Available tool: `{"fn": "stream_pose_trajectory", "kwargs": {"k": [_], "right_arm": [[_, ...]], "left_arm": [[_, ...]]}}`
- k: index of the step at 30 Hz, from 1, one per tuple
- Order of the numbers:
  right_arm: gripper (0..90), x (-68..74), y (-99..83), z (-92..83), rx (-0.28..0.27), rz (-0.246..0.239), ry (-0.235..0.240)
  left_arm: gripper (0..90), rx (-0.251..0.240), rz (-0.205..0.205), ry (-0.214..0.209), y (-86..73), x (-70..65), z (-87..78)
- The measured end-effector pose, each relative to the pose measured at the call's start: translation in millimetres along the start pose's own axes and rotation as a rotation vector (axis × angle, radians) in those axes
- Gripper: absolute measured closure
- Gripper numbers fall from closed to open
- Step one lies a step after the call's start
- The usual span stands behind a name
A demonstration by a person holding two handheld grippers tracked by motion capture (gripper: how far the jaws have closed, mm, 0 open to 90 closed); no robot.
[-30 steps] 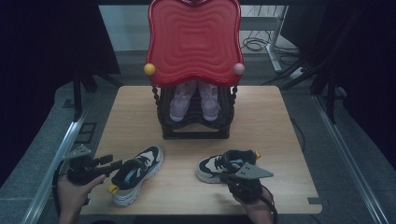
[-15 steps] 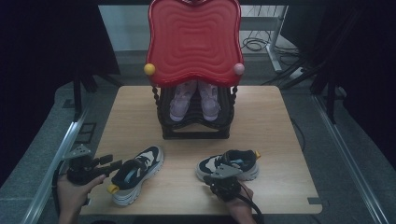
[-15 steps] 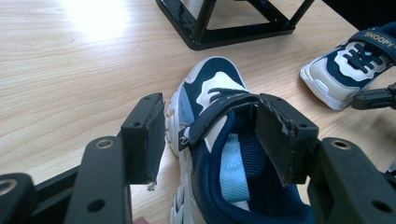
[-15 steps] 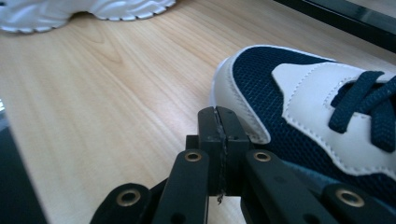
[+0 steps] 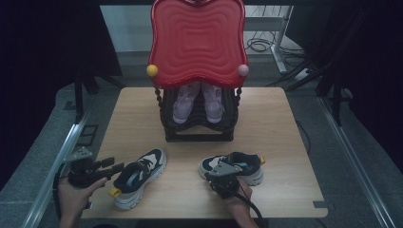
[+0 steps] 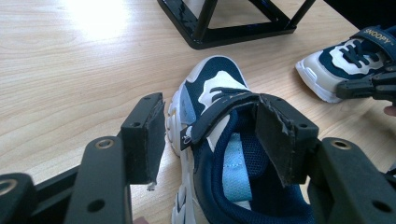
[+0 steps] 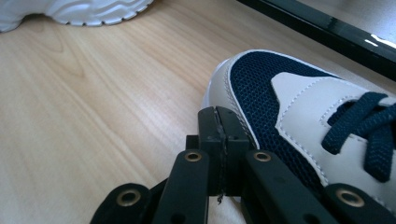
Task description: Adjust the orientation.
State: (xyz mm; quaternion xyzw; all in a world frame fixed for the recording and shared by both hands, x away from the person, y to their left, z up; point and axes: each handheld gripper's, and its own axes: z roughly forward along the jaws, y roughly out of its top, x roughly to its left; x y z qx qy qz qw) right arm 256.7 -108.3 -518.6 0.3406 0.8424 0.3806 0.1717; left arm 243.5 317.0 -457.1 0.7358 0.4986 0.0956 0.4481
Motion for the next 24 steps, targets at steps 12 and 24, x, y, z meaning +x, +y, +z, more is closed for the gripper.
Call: {"fn": "stream_pose_trajectory", "kwargs": {"k": [12, 24], "right_arm": [[90.0, -2.1, 6.3, 14.4, -0.009, 0.014, -0.037], [90.0, -2.7, 8.0, 9.6, -0.039, 0.027, -0.015]], "left_arm": [[42.8, 0.000, 0.001, 0.002, -0.1, 0.9, -0.8], [42.8, -0.001, 0.000, 0.005, -0.1, 1.5, -2.3]]}}
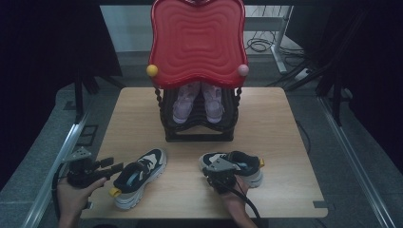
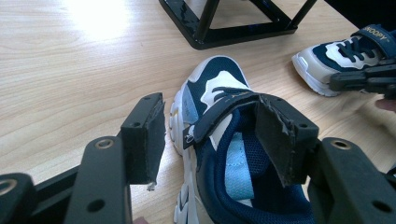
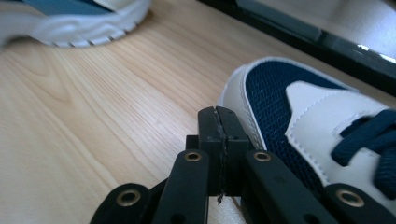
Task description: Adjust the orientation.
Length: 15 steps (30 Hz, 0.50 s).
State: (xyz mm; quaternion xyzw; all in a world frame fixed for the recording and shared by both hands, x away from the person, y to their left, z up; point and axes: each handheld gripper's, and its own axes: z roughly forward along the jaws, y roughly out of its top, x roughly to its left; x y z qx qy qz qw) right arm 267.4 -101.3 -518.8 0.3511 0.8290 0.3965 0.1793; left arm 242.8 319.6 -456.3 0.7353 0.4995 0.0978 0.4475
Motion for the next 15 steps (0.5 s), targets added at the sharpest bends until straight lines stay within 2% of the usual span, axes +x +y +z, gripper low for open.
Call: {"fn": "stream_pose_trajectory", "kwargs": {"k": [6, 15], "right_arm": [[90.0, -7.6, 15.1, -28.8, -0.081, 0.022, 0.014], [90.0, -39.2, 28.5, -69.9, -0.159, 0.055, 0.018]], "left_arm": [[42.7, -0.001, -0.001, 0.001, -0.2, 0.3, -0.2], [42.8, 0.006, -0.003, -0.001, -0.5, -0.4, 2.5]]}}
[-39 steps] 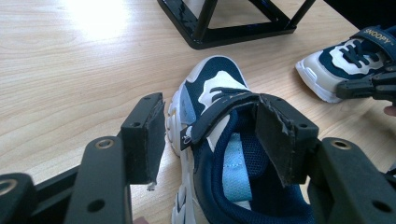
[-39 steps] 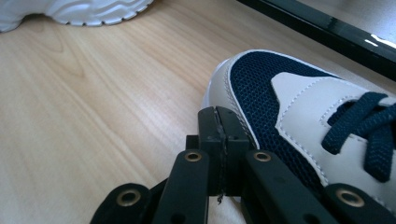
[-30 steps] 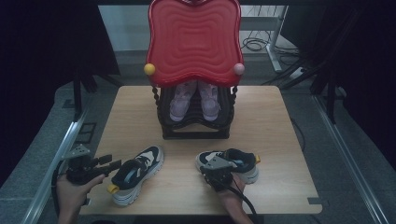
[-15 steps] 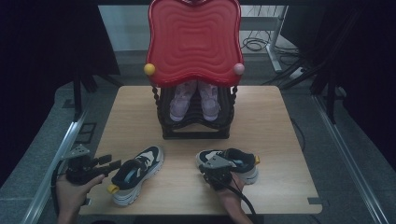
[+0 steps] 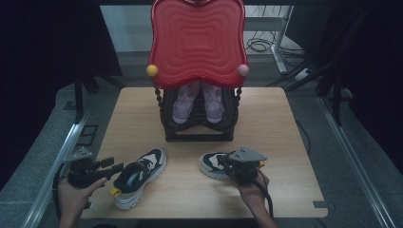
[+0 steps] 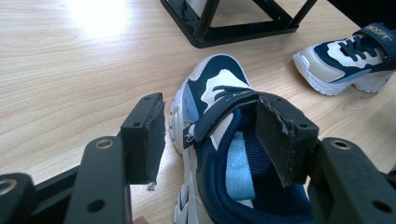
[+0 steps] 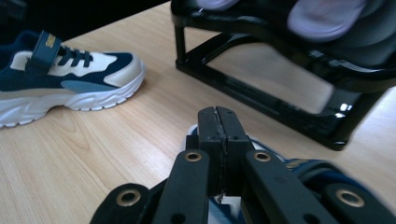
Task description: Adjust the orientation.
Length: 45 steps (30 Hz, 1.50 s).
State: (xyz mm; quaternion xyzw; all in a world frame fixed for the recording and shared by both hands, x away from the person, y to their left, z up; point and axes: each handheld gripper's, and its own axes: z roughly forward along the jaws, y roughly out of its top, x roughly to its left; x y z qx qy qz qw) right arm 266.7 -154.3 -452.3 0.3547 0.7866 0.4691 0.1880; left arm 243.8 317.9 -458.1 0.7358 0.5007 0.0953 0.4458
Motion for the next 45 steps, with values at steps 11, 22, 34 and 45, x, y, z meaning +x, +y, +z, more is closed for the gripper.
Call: {"fn": "stream_pose_trajectory", "kwargs": {"k": [11, 22, 34, 45], "right_arm": [[90.0, -60.0, 5.5, -41.0, -0.087, 0.080, -0.083], [90.0, -118.5, -27.2, -52.2, -0.055, 0.165, -0.088], [90.0, -125.0, -56.9, -48.9, 0.010, 0.128, -0.038], [90.0, -118.2, -64.3, -44.7, 0.036, 0.113, 0.005]], "left_arm": [[42.8, -0.006, -0.004, 0.003, -0.5, 1.8, -2.0], [42.8, 0.007, -0.003, 0.000, -1.1, 1.0, 2.5], [42.7, 0.013, 0.000, -0.002, -1.3, 0.3, 4.2], [42.6, 0.011, -0.004, -0.002, -1.6, 1.1, 3.8]]}}
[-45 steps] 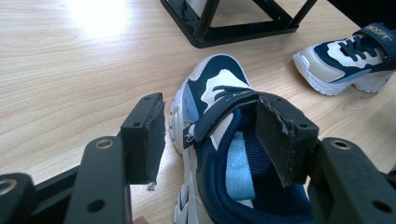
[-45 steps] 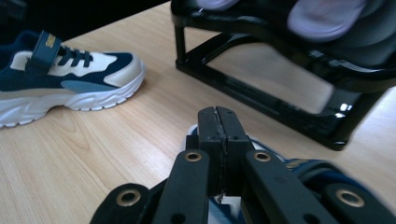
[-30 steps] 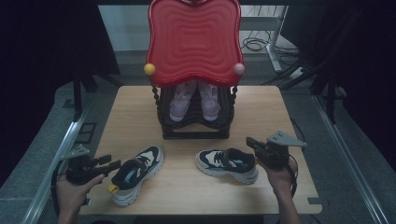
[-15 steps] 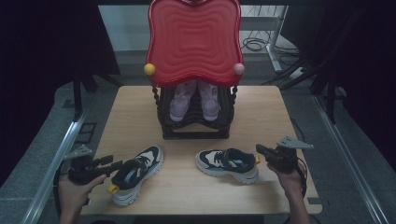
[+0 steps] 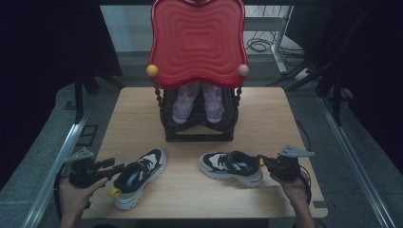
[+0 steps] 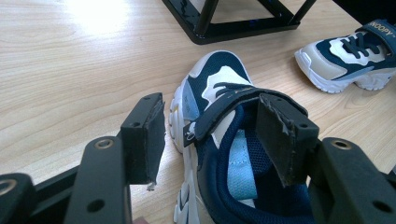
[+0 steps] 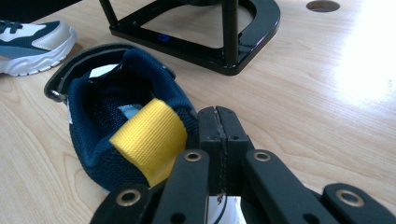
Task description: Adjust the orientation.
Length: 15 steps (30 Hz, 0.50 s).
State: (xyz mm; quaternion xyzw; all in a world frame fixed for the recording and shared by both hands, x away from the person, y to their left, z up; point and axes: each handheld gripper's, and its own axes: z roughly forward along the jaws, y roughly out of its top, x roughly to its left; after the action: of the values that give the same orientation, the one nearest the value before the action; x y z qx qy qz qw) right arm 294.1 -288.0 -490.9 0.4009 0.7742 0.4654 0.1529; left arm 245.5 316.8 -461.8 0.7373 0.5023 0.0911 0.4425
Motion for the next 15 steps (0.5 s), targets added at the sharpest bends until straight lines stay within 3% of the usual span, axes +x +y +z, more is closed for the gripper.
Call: {"fn": "stream_pose_trajectory", "kwargs": {"k": [15], "right_arm": [[90.0, 7.2, -8.4, -9.6, 0.011, -0.039, 0.011]], "left_arm": [[42.6, 0.006, 0.003, -0.001, 0.0, 0.1, 1.1]]}}
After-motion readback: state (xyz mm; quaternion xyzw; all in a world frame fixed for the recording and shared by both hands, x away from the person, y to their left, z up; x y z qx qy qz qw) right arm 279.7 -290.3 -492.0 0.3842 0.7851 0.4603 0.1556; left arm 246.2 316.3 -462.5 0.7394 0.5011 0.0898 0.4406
